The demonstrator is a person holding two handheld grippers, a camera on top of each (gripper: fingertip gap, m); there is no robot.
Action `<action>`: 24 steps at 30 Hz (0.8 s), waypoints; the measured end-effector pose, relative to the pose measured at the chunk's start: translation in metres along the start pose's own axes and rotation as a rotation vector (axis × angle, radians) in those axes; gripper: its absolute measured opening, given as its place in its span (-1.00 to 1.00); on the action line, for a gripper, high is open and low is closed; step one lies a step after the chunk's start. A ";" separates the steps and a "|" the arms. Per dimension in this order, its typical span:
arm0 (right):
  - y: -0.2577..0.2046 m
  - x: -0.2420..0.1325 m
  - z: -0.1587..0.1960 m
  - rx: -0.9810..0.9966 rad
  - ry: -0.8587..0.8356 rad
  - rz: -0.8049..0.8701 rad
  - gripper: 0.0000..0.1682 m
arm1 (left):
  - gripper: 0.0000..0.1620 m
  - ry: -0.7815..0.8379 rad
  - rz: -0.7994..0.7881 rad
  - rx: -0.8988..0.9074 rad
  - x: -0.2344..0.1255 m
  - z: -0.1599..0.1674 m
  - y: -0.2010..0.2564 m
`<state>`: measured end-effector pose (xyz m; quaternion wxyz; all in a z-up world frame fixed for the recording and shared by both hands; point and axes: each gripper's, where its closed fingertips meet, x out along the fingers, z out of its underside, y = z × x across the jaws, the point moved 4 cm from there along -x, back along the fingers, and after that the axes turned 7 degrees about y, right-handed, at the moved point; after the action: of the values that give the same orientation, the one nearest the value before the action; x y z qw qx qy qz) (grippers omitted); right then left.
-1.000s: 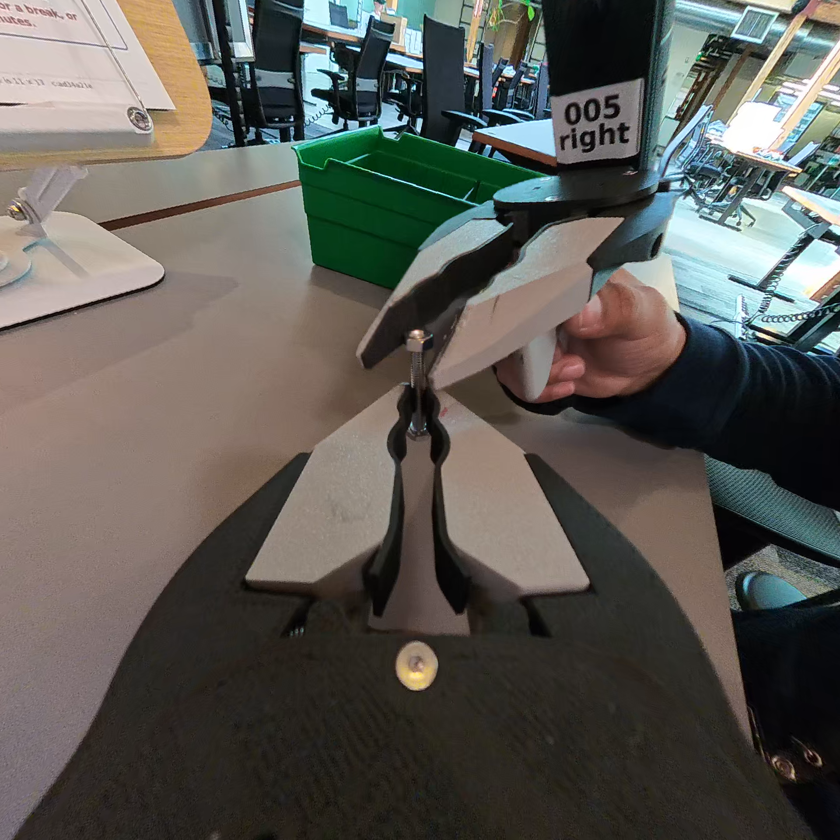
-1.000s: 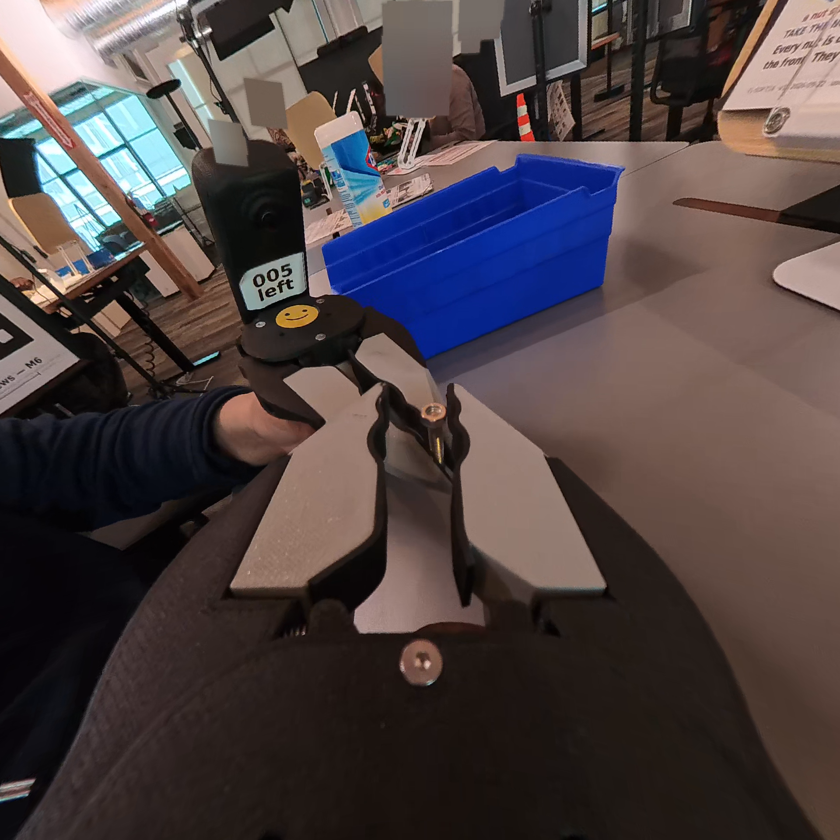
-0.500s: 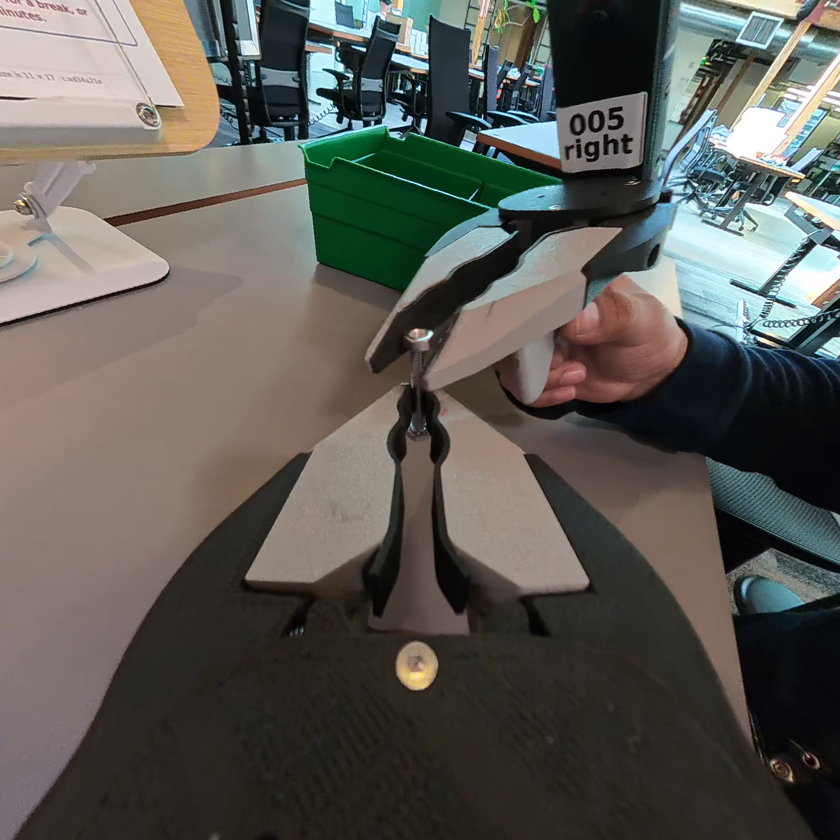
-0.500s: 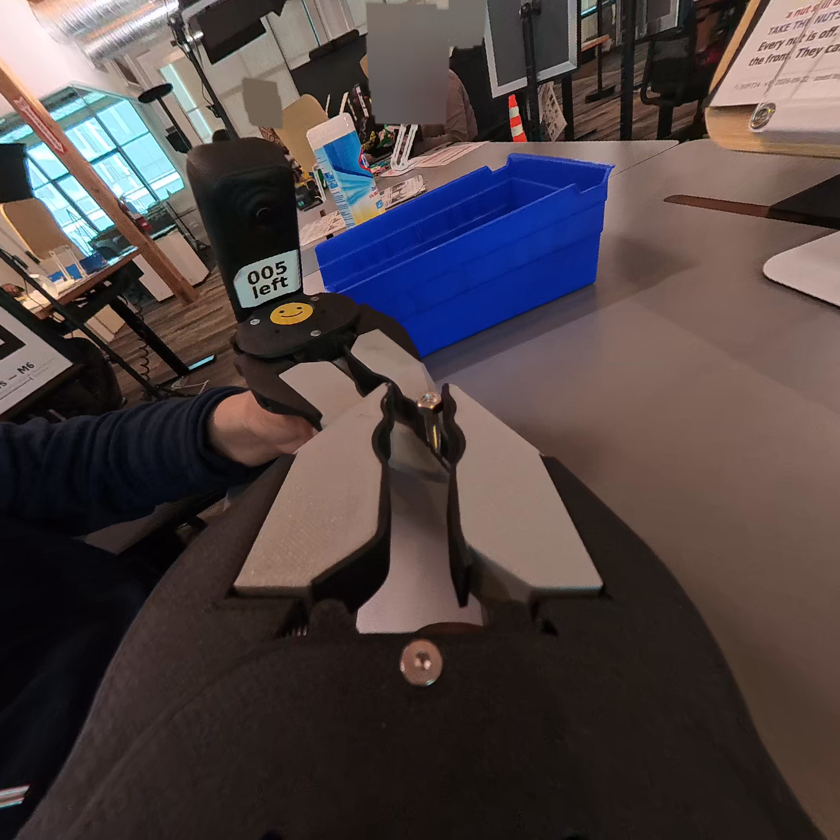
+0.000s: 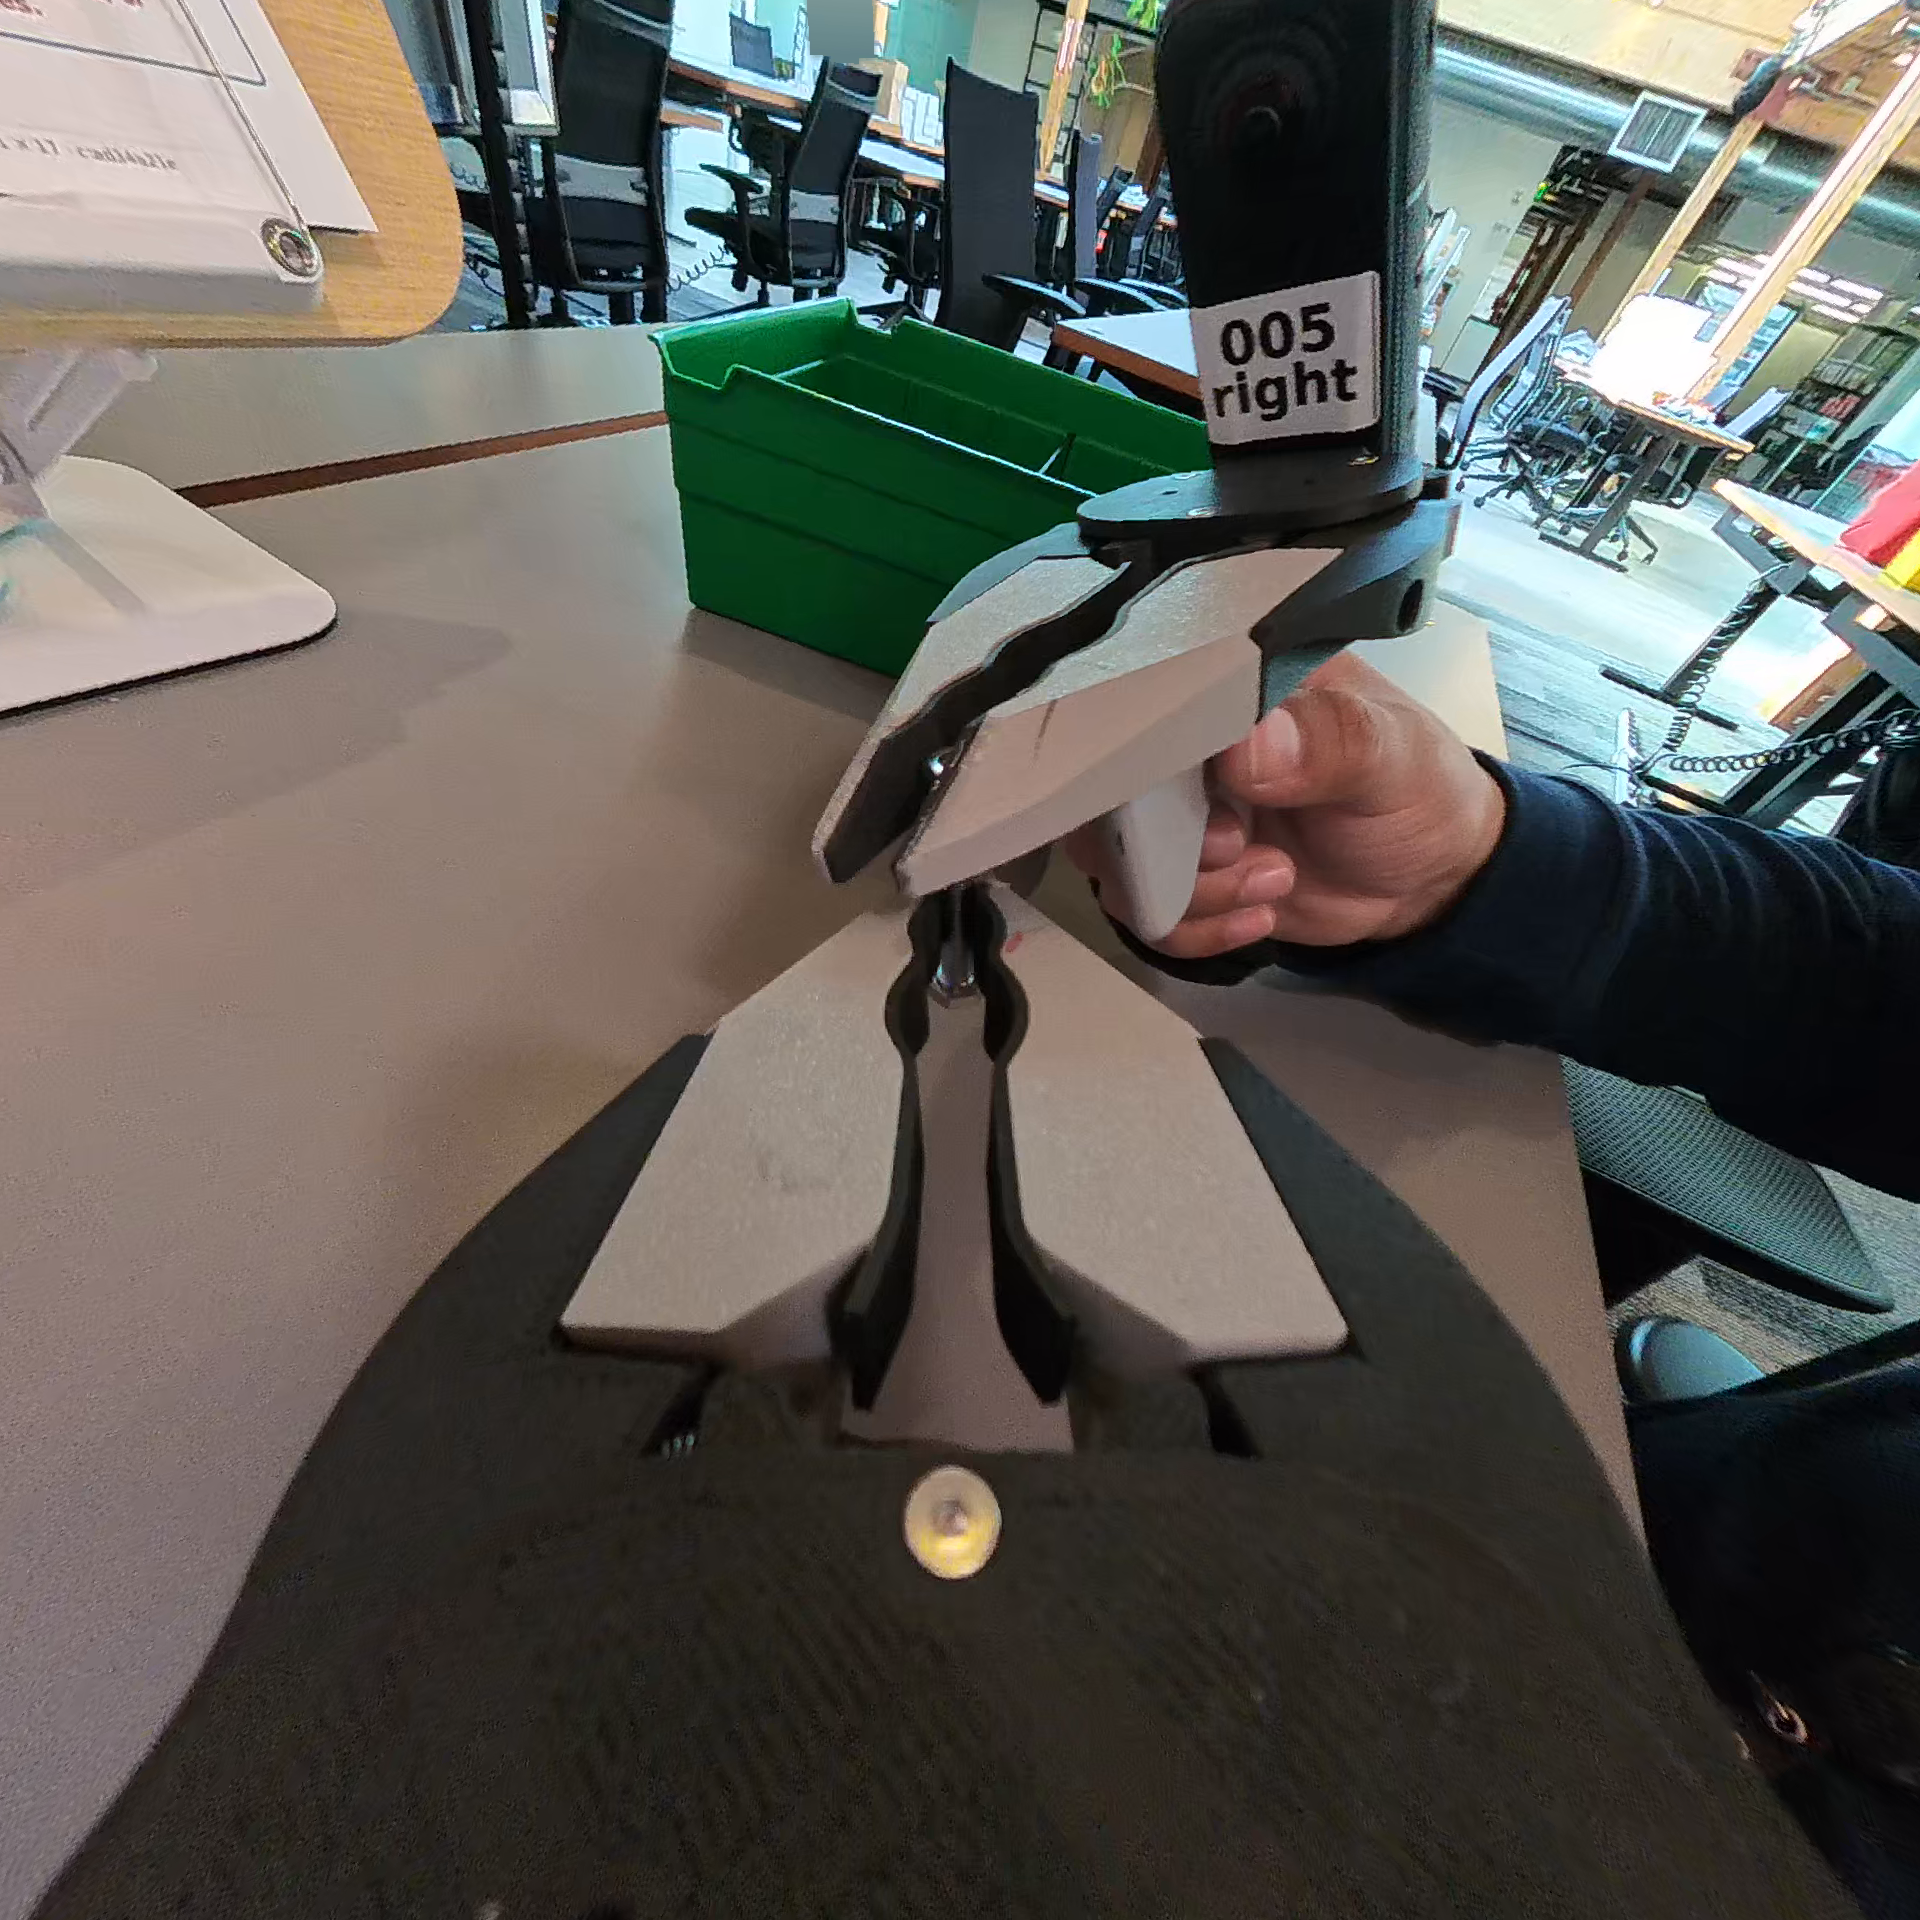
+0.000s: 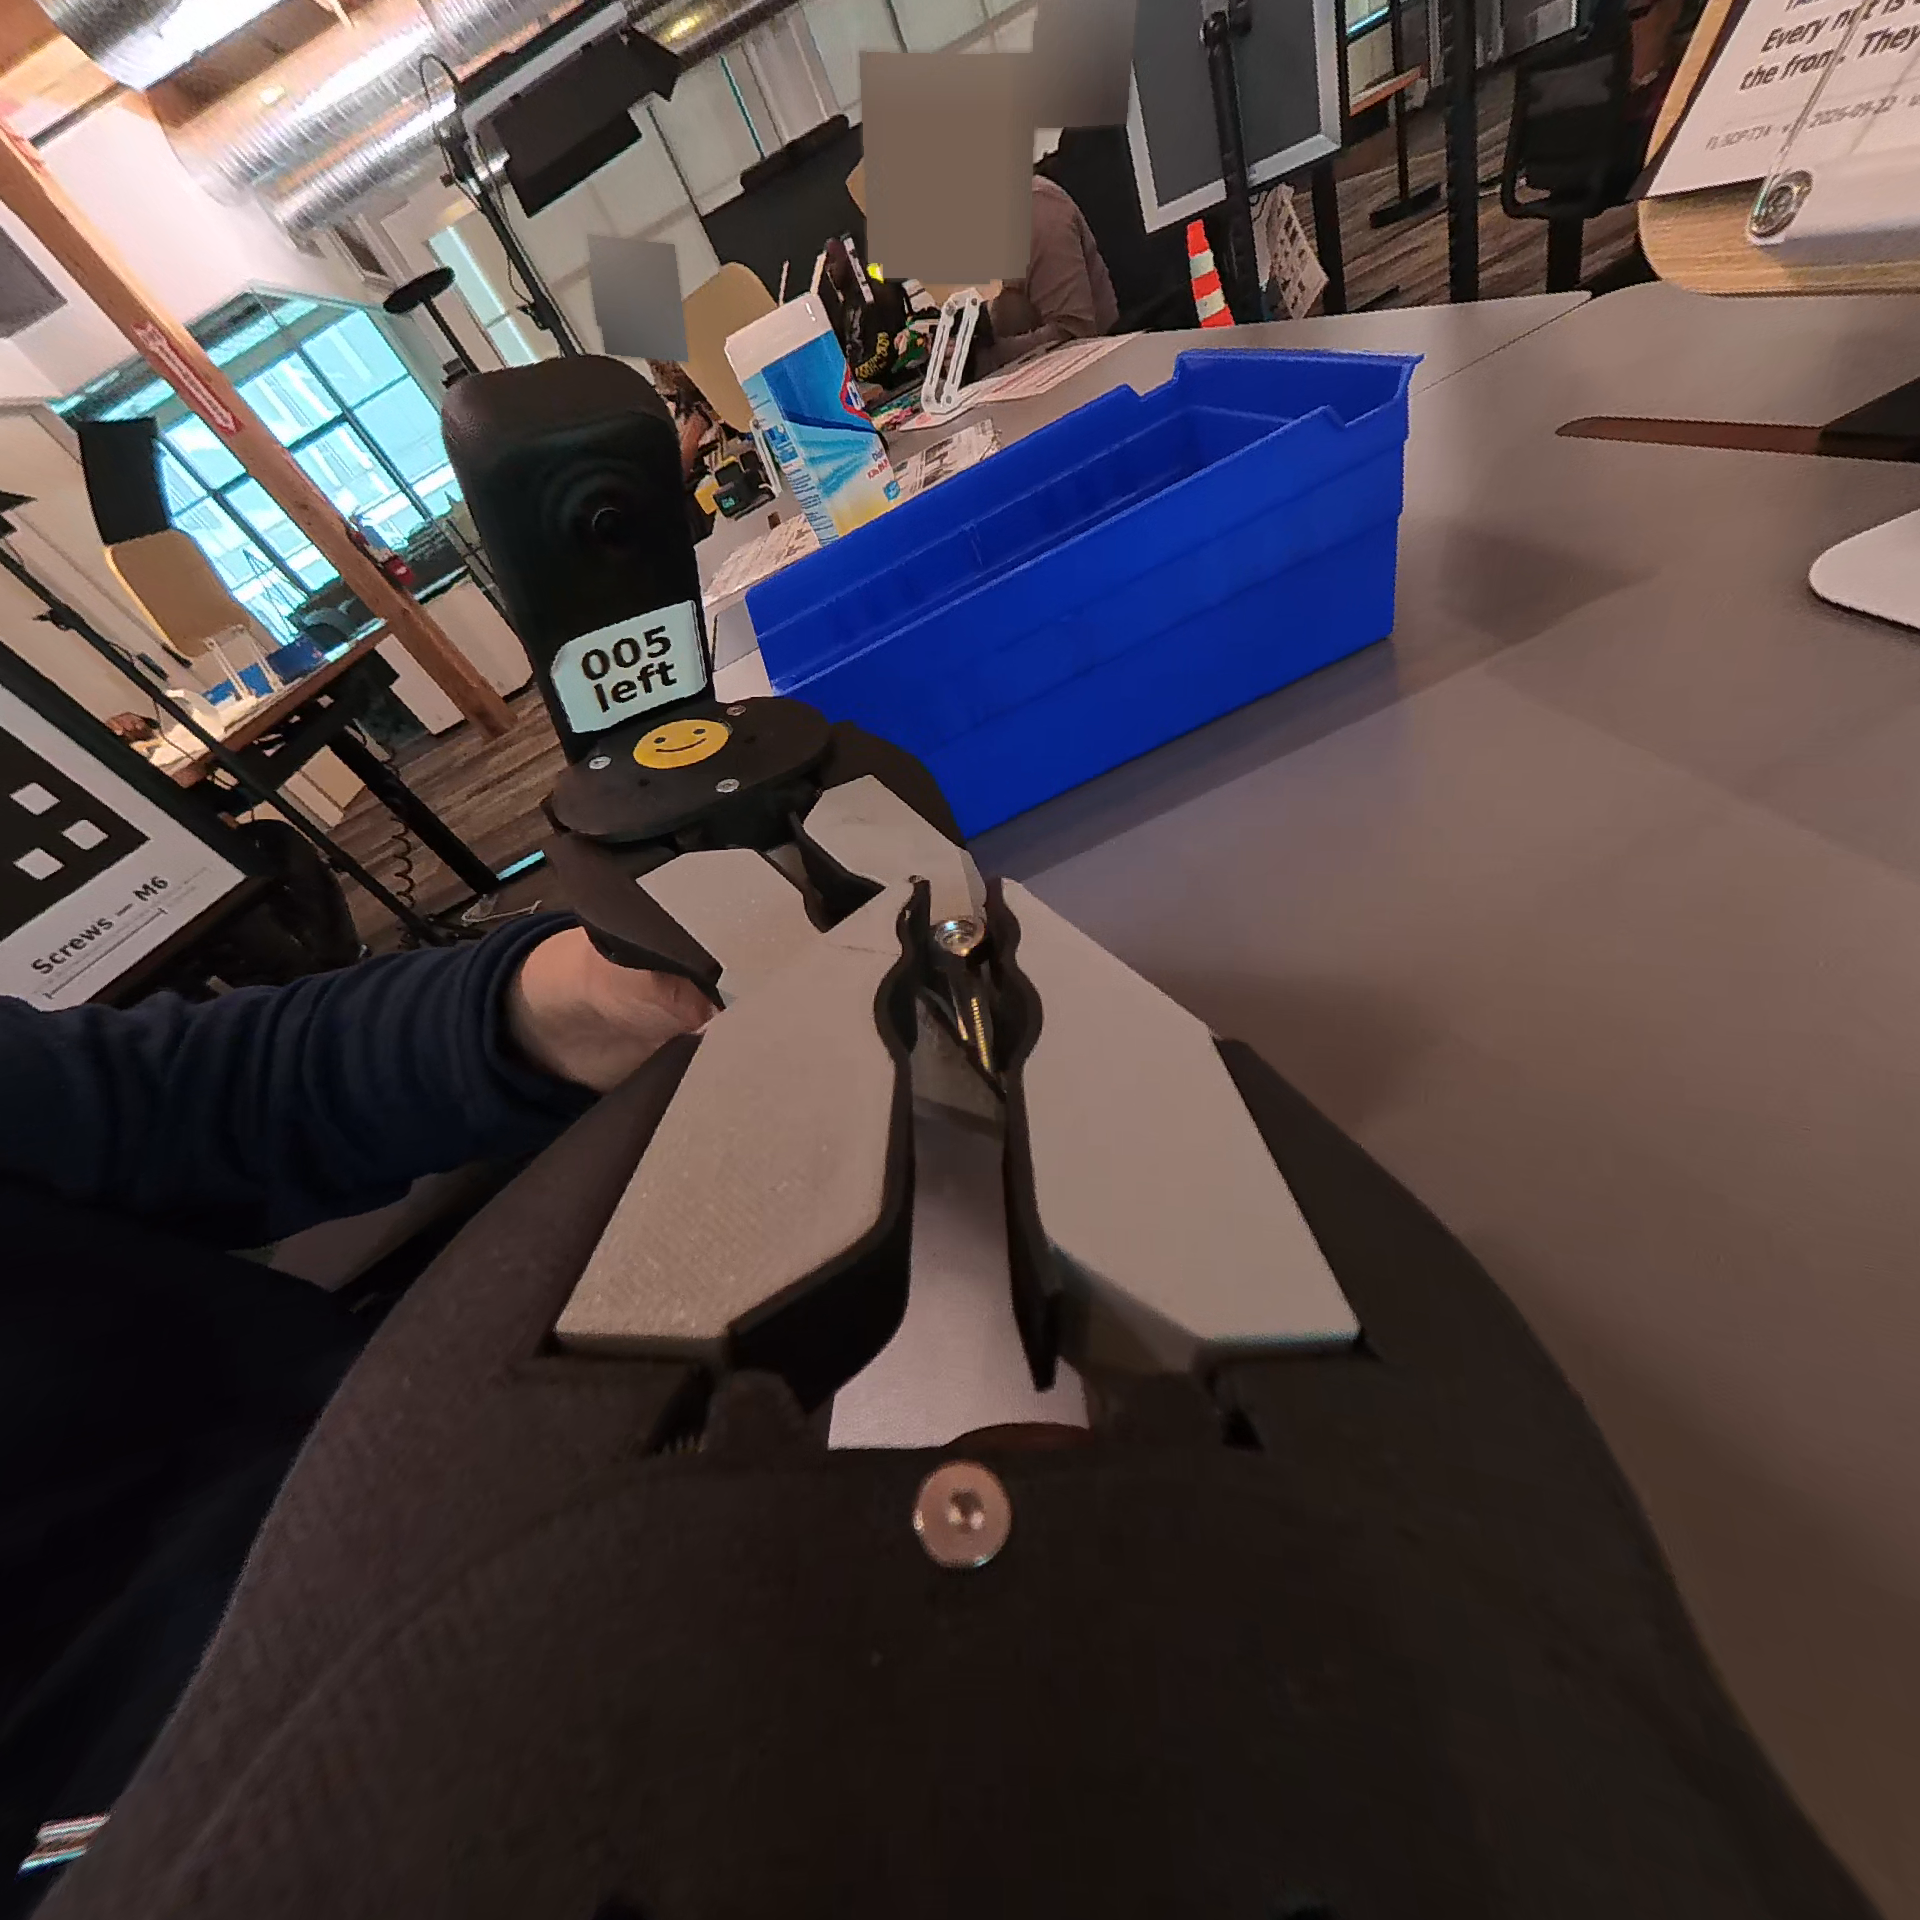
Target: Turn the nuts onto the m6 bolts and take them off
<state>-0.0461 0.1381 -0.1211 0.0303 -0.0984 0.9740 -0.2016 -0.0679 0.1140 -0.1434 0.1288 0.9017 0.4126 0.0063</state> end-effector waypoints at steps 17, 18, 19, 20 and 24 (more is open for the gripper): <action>0.004 -0.006 -0.001 -0.036 -0.002 0.057 -0.79 | -0.96 -0.012 -0.080 0.007 -0.005 0.001 -0.013; 0.003 -0.003 0.002 -0.031 -0.012 0.055 -0.81 | -0.96 -0.016 -0.077 0.015 -0.004 0.001 -0.011; 0.003 -0.001 0.003 -0.026 -0.014 0.049 -0.81 | -0.96 -0.022 -0.072 0.018 -0.003 0.002 -0.010; 0.002 0.001 0.004 -0.024 -0.012 0.047 -0.82 | -0.96 -0.028 -0.065 0.020 -0.002 0.003 -0.008; 0.001 0.006 0.005 -0.018 -0.019 0.030 -0.92 | -0.96 -0.036 -0.031 0.036 0.002 0.004 -0.001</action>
<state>-0.0521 0.1359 -0.1265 0.0415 -0.0857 0.9769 -0.1914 -0.0669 0.1150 -0.1474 0.1201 0.8973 0.4243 -0.0193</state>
